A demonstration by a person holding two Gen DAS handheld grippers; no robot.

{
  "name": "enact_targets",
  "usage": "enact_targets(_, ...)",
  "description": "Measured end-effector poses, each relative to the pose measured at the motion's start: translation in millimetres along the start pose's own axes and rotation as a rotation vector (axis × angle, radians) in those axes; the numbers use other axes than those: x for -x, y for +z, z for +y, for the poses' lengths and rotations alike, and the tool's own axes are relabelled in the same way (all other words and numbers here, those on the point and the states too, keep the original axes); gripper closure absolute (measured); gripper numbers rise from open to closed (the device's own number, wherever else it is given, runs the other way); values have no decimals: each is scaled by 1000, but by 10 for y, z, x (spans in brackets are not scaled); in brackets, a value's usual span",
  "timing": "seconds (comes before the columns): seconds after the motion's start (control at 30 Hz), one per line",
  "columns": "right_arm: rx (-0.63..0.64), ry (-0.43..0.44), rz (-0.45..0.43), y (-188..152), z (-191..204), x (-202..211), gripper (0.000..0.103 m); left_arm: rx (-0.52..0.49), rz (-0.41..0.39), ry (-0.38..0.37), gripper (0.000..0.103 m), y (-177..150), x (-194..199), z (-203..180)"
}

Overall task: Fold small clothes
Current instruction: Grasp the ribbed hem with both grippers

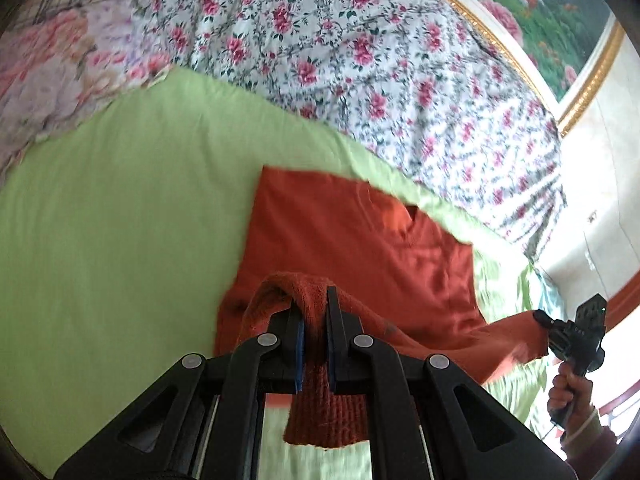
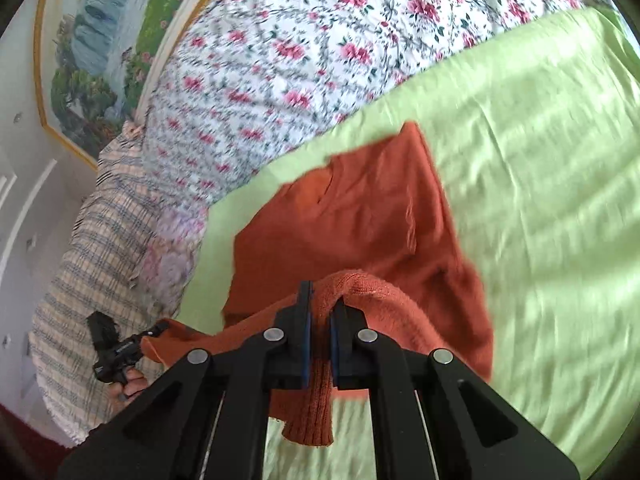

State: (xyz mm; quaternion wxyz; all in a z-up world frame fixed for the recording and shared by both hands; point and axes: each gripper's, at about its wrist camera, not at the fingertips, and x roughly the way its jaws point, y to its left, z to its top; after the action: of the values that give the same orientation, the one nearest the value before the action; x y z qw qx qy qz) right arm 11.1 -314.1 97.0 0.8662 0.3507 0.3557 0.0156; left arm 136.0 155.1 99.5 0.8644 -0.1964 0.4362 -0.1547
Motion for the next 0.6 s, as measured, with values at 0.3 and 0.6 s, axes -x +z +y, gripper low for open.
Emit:
enact_targets(0.3, -53, -87, 3, 730, -443, -645, 95, 12, 49, 58, 97, 586, -937, -6)
enact_targets(0.6, -63, -181, 88, 981, -783, -1234, 95, 36, 133, 149, 94, 728, -1743, 167)
